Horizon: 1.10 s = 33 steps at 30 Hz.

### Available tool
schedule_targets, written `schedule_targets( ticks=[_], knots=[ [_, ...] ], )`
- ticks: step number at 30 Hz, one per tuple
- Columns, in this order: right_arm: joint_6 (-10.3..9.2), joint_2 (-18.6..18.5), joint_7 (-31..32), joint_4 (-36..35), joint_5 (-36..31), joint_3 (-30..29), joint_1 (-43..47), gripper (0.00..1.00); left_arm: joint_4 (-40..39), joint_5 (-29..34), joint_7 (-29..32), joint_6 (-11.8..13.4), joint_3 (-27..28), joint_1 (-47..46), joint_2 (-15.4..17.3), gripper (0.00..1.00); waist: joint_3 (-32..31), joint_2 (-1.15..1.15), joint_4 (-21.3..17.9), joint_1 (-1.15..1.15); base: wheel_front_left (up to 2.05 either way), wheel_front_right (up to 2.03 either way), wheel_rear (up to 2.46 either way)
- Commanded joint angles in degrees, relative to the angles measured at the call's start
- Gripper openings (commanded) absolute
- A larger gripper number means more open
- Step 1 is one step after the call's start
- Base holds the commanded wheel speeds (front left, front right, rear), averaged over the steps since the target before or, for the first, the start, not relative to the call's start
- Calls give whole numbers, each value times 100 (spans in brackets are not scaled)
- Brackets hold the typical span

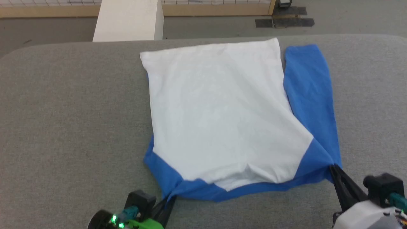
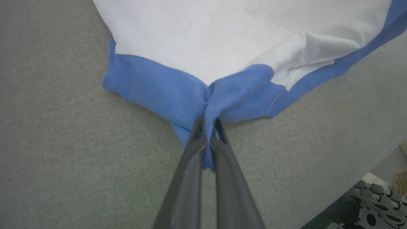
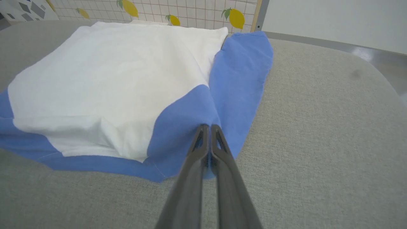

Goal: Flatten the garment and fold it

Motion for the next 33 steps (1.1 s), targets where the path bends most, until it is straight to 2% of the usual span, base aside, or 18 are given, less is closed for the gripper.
schedule_targets(
  ticks=[1, 9, 17, 22, 27, 30, 33],
  knots=[
    [-11, 71, -45, -91, -54, -51, 170, 0, -75, -110, 62, 43, 4, 183, 72, 0, -147, 0, -43, 1, 0, 0, 0],
    [-11, 309, -74, -515, -37, -179, 667, 0, -658, -449, 206, 241, 165, 690, 280, 0, -422, 0, -142, 1, 0, 0, 0],
    [-11, 372, 50, -1515, -185, -394, 472, 0, -1901, -547, -210, 636, 828, 795, 367, 0, -715, 0, -230, 1, 0, 0, 0],
    [-11, 365, 261, -2258, -312, -565, 143, 0, -2729, -364, -464, 881, 1298, 665, 473, 0, -821, 0, -250, 1, 0, 0, 0],
    [-11, 213, 507, -2770, -347, -576, -326, 0, -3344, -69, -704, 1138, 1755, 306, 471, 0, -797, 0, -263, 1, 0, 0, 0],
    [-11, 36, 632, -2893, -316, -514, -708, 0, -3530, 36, -715, 1197, 1884, 19, 450, 0, -715, 0, -276, 1, 0, 0, 0],
    [-11, -194, 752, -2875, -247, -419, -1241, 0, -3542, 81, -564, 1154, 1889, -400, 450, 0, -576, 0, -274, 1, 0, 0, 0]
  ],
)
